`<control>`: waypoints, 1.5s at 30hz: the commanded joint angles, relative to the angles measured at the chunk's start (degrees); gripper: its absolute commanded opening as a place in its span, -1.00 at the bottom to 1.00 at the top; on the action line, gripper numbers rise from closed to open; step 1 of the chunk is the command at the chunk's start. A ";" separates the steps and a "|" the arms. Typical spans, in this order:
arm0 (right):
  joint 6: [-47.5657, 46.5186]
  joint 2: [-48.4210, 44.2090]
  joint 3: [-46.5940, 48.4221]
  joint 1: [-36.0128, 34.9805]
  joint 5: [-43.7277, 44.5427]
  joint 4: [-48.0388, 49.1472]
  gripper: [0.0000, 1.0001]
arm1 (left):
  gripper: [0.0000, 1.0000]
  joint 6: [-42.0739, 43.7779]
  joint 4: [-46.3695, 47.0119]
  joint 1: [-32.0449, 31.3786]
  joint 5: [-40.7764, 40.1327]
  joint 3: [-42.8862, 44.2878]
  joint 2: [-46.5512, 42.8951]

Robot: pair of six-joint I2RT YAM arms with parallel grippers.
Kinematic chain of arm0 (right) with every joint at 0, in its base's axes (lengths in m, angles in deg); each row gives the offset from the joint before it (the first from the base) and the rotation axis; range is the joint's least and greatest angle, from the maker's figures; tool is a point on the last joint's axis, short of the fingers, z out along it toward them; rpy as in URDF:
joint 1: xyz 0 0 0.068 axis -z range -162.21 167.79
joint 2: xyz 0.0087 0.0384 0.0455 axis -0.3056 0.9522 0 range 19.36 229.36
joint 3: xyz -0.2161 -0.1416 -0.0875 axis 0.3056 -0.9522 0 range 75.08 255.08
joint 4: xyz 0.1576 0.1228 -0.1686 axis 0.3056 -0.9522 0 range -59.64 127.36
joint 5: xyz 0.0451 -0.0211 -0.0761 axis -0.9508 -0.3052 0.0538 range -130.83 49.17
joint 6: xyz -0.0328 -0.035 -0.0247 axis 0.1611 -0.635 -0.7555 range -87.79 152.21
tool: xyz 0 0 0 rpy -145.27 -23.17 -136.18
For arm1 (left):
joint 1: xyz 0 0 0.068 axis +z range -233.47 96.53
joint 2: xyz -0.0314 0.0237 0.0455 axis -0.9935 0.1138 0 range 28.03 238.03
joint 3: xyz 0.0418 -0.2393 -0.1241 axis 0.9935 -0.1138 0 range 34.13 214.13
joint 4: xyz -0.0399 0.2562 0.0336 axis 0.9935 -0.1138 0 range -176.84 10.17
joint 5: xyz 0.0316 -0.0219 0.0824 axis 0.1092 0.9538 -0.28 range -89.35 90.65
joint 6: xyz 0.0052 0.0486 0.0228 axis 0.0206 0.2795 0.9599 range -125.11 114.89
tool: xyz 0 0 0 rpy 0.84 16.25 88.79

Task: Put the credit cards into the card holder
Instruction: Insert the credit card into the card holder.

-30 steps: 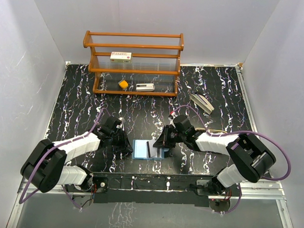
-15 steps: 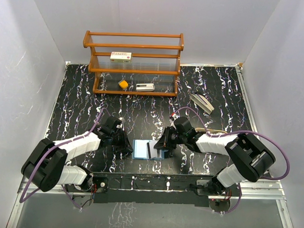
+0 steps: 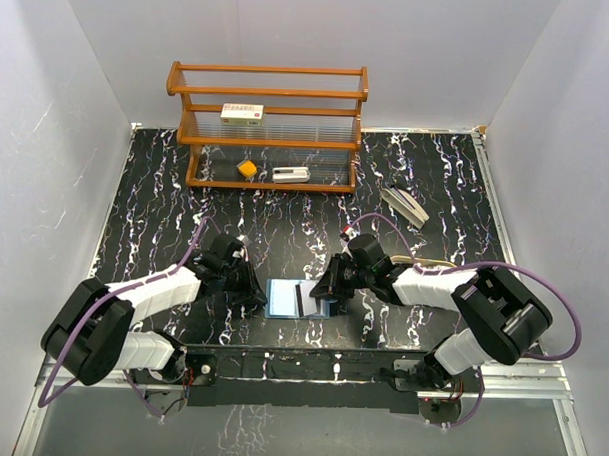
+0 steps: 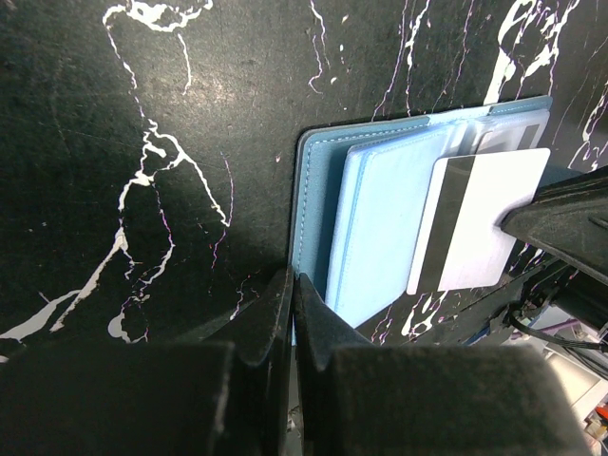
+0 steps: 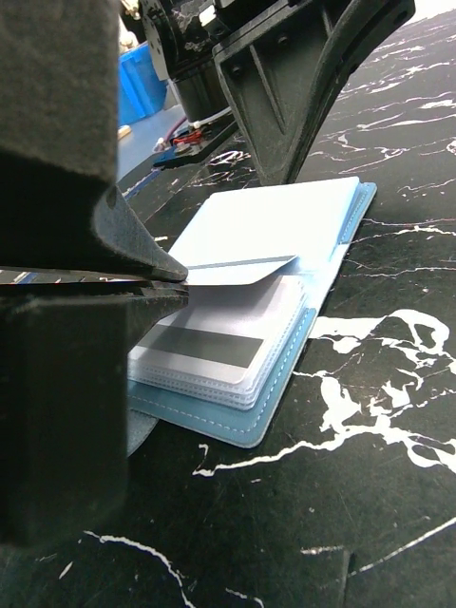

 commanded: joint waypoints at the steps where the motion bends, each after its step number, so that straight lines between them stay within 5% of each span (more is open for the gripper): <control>1: -2.14 -1.64 1.84 -0.13 2.38 -1.84 -1.00 | -1.00 0.19 -0.90 0.14 -1.74 -0.84 -0.93; 45: 2.44 5.17 1.97 0.15 2.51 5.71 -1.00 | -1.00 -4.32 3.03 -1.15 2.30 -3.30 -1.10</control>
